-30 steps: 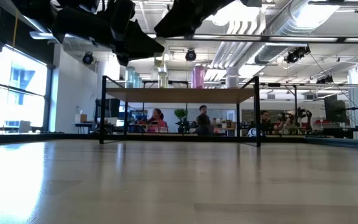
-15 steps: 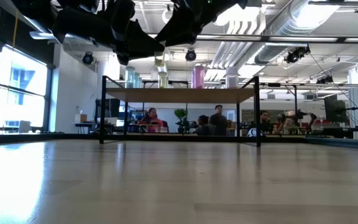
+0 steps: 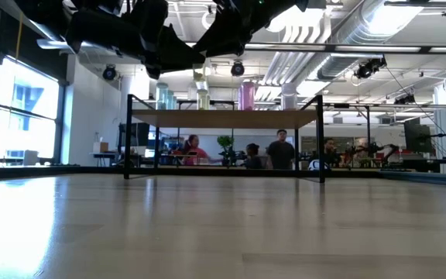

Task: Pick and place medicine bottles onto shelf by color
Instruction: Put the yellow pill bottle into the shelf aligned with the other yellow pill bottles

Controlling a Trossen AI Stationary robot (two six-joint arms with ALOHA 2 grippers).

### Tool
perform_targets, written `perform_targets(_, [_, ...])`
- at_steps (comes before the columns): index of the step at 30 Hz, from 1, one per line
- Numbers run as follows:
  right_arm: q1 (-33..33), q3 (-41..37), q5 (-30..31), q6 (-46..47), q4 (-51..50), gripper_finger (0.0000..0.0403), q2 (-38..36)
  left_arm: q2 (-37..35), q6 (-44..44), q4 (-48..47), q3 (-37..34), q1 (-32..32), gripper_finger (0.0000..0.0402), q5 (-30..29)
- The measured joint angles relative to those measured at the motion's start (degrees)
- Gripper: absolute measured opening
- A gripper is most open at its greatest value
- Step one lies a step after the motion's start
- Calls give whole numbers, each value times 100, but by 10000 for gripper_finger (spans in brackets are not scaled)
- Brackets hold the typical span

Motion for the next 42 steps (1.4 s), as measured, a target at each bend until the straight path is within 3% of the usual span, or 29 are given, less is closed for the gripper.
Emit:
perform_targets(6, [2, 2, -8, 0, -2, 117, -2, 0, -2, 2, 0, 0, 103, -14])
perform_targets(22, [7, 0, -6, 0, -7, 113, -4, 0, 0, 0, 0, 0, 107, -9])
perform_targets(36, [4, 0, 102, -13, -14, 113, -4, 0, 190, 0, 0, -9, 202, 10])
perform_targets(42, [4, 300, 170, -46, -433, 113, -7, -10, 175, -12, 0, -9, 224, 8])
